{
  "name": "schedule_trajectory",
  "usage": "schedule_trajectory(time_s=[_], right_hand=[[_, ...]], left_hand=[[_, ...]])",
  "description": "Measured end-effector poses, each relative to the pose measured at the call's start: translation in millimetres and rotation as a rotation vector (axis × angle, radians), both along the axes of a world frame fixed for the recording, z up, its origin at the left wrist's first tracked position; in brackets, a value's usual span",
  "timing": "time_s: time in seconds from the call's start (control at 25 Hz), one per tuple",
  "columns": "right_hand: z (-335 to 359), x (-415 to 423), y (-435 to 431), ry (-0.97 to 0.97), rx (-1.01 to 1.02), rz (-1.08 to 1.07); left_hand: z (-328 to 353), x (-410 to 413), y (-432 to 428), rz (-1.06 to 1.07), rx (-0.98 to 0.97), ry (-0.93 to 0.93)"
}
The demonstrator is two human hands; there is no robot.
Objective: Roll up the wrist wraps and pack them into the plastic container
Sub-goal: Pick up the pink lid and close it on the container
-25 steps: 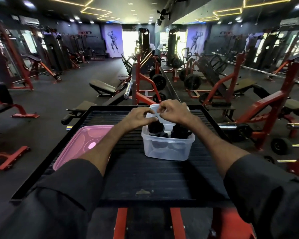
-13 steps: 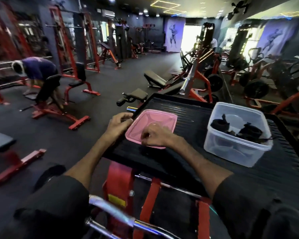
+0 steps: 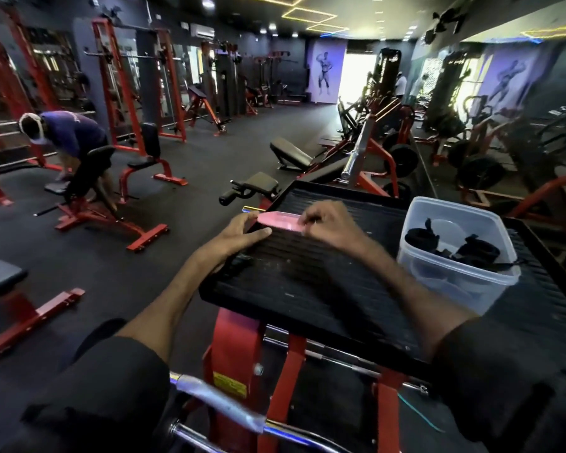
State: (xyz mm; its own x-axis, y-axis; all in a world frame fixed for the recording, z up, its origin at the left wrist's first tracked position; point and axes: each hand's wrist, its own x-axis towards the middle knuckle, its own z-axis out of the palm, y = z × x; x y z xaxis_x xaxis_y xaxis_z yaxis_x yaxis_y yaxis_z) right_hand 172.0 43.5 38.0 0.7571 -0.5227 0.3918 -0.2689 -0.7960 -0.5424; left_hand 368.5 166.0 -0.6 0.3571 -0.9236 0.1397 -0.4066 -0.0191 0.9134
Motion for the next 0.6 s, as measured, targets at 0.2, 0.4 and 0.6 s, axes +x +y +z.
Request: schedule_trajectory(time_s=[0.2, 0.4, 0.6], right_hand=[[107, -51, -22, -0.327, 0.284, 0.076], [159, -121, -28, -0.481, 0.348, 0.022], [141, -201, -41, -0.780, 0.587, 0.039]], left_hand=[[56, -18, -33, -0.095, -0.210, -0.029], [85, -69, -59, -0.166, -0.401, 0.123], [100, -132, -91, -0.247, -0.508, 0.633]])
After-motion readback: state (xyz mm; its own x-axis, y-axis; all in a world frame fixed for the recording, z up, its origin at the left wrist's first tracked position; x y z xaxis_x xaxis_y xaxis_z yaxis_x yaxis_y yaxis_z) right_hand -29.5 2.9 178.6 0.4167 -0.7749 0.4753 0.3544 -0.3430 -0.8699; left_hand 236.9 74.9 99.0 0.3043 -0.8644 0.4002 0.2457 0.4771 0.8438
